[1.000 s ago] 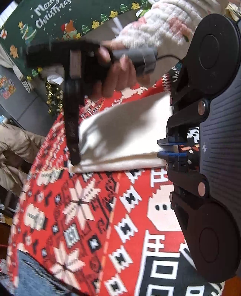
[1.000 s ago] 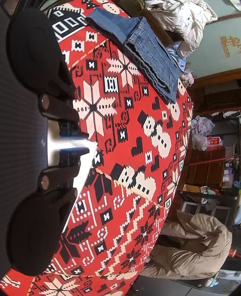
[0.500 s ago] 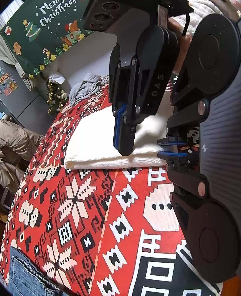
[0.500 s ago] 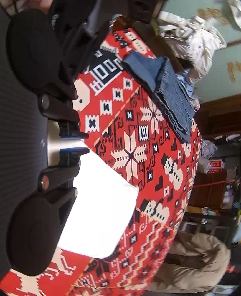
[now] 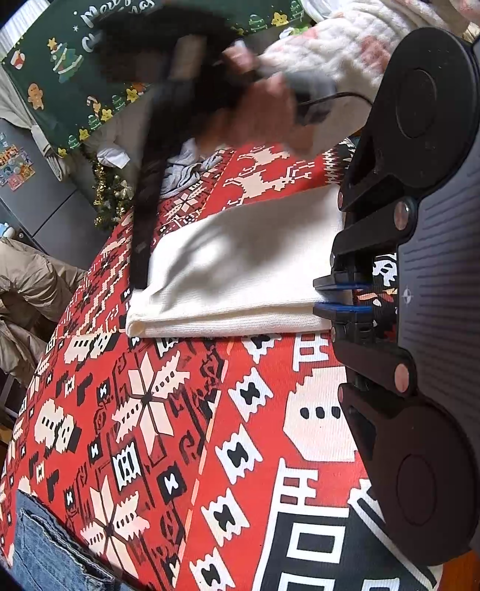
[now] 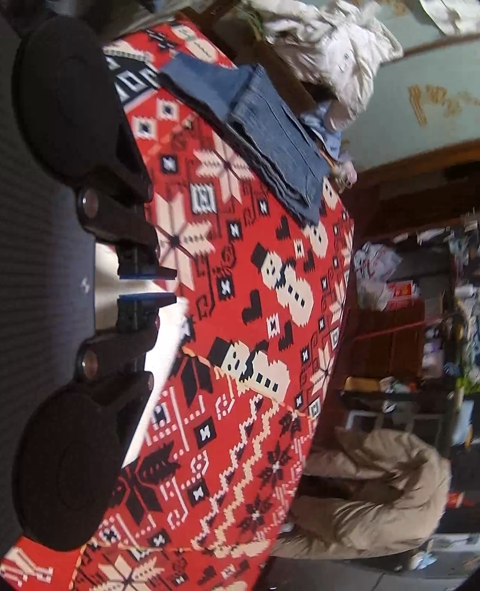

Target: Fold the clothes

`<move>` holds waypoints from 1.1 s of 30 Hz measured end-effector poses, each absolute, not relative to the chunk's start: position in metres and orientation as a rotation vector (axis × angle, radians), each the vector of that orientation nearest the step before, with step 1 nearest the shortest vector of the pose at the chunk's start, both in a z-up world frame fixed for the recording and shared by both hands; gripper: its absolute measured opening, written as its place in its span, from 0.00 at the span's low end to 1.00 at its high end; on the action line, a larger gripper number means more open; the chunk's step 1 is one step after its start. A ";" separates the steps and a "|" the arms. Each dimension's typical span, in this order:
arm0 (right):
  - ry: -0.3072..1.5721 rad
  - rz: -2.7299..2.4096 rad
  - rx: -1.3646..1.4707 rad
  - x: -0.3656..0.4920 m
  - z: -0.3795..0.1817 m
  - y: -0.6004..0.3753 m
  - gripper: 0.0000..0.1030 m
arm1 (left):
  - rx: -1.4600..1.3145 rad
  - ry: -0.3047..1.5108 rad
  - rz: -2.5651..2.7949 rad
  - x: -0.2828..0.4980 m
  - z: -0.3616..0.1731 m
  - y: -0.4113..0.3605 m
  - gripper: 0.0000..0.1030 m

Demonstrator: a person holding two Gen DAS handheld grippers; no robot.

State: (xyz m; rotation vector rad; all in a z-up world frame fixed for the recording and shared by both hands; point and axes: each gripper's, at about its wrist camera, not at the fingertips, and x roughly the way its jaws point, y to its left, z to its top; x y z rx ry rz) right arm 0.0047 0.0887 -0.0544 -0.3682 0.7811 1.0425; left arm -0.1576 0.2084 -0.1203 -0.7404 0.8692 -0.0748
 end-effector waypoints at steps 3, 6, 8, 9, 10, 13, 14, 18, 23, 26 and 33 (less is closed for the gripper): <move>0.758 1.013 -0.454 -0.007 -0.066 0.083 0.07 | -0.754 0.867 -0.079 -0.158 -0.122 0.210 0.08; 0.769 1.033 -0.461 -0.017 -0.075 0.083 0.07 | -0.751 0.870 -0.076 -0.158 -0.121 0.209 0.08; 0.791 1.088 -0.461 -0.030 -0.076 0.082 0.07 | -0.745 0.872 -0.074 -0.158 -0.120 0.209 0.08; 0.795 1.107 -0.473 -0.038 -0.077 0.081 0.07 | -0.746 0.873 -0.074 -0.158 -0.120 0.209 0.08; 0.790 1.117 -0.490 -0.048 -0.079 0.078 0.07 | -0.748 0.874 -0.075 -0.158 -0.121 0.209 0.08; 0.801 1.154 -0.485 -0.070 -0.078 0.067 0.09 | -0.766 0.873 -0.083 -0.158 -0.123 0.212 0.08; 0.813 1.170 -0.475 -0.076 -0.077 0.064 0.09 | -0.775 0.873 -0.084 -0.159 -0.124 0.213 0.09; 0.819 1.177 -0.457 -0.090 -0.075 0.055 0.09 | -0.768 0.881 -0.077 -0.159 -0.123 0.213 0.12; 0.803 1.125 -0.408 -0.079 -0.062 0.046 0.09 | -0.741 0.887 -0.063 -0.160 -0.114 0.211 0.15; 0.790 1.057 -0.360 -0.065 -0.057 0.030 0.09 | -0.716 0.871 -0.051 -0.161 -0.105 0.213 0.14; 0.859 1.029 -0.337 -0.076 -0.078 0.006 0.09 | -0.637 0.811 -0.064 -0.145 -0.082 0.210 0.14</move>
